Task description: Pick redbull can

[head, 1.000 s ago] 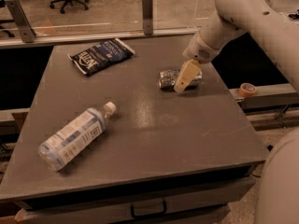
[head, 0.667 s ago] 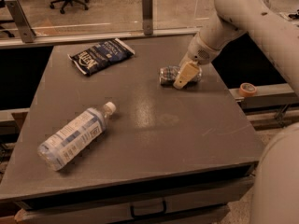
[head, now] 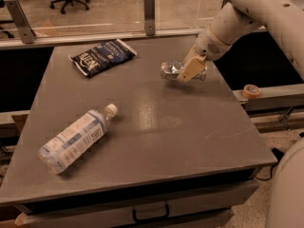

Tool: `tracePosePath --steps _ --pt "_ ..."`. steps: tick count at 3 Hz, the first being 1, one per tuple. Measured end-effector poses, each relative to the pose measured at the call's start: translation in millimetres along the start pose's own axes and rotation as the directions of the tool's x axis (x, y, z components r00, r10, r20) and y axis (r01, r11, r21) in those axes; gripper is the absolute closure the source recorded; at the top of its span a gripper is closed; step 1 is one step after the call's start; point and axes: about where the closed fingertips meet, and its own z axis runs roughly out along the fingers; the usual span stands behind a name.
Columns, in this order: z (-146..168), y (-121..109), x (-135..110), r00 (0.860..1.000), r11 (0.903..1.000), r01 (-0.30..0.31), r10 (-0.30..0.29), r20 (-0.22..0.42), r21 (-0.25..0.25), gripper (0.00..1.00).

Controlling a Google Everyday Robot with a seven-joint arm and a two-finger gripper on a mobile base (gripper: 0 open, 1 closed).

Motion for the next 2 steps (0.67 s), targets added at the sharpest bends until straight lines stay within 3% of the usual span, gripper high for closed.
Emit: tracePosePath --steps 1,2 --pt "-27.8 15.1 -22.5 0.993 0.9982 0.050 -0.046 0.106 -0.035 1.00" --pt "-58.3 37.3 -56.2 0.960 0.9897 0.111 -0.084 0.269 -0.090 1.00"
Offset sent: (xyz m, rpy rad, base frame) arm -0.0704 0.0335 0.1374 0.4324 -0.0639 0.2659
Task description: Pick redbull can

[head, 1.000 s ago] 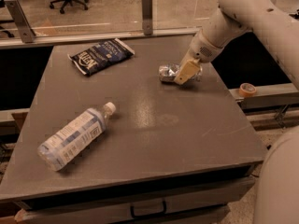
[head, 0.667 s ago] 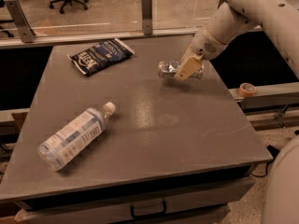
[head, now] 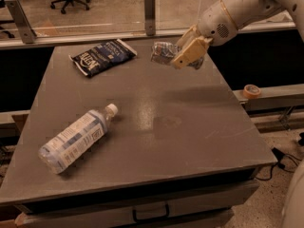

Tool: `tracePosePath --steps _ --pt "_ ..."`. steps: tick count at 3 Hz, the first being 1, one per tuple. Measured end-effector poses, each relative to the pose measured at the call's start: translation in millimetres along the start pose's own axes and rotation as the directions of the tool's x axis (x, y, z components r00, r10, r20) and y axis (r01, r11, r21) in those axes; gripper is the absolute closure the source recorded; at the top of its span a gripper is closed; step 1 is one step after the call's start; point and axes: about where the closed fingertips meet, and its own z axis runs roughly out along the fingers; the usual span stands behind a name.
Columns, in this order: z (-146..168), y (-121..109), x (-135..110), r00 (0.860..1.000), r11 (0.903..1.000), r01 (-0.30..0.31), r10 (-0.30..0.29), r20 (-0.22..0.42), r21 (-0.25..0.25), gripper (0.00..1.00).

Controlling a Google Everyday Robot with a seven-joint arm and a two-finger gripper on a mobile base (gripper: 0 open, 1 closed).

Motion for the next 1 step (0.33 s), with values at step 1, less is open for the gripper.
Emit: tracePosePath --steps 1 --pt "0.1 0.0 0.0 1.000 1.0000 0.000 0.000 0.000 0.000 1.00"
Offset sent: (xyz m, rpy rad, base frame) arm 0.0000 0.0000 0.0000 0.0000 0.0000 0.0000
